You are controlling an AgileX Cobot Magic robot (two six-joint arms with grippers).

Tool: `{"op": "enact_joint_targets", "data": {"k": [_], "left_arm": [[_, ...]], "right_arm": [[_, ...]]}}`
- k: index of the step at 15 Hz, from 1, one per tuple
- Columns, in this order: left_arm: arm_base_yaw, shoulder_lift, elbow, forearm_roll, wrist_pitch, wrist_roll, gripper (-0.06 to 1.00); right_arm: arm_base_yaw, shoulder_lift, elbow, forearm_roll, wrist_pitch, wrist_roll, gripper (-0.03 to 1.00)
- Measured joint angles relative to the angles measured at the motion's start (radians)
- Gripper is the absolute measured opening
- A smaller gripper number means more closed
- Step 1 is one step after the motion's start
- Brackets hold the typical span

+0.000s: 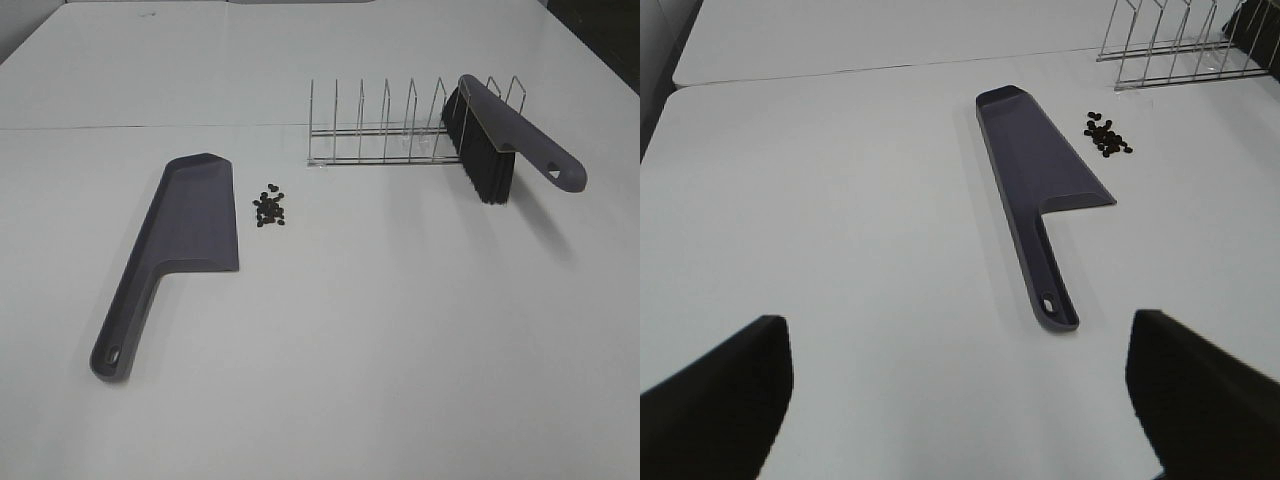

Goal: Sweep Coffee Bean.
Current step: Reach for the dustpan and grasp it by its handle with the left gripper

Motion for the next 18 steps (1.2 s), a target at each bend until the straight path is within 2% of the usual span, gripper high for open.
{"op": "enact_joint_targets", "data": {"k": [18], "left_arm": [[0.000, 0.000, 0.000, 0.000, 0.000, 0.000, 0.83]], "right_arm": [[0.000, 0.000, 0.000, 0.000, 0.000, 0.000, 0.68]]}}
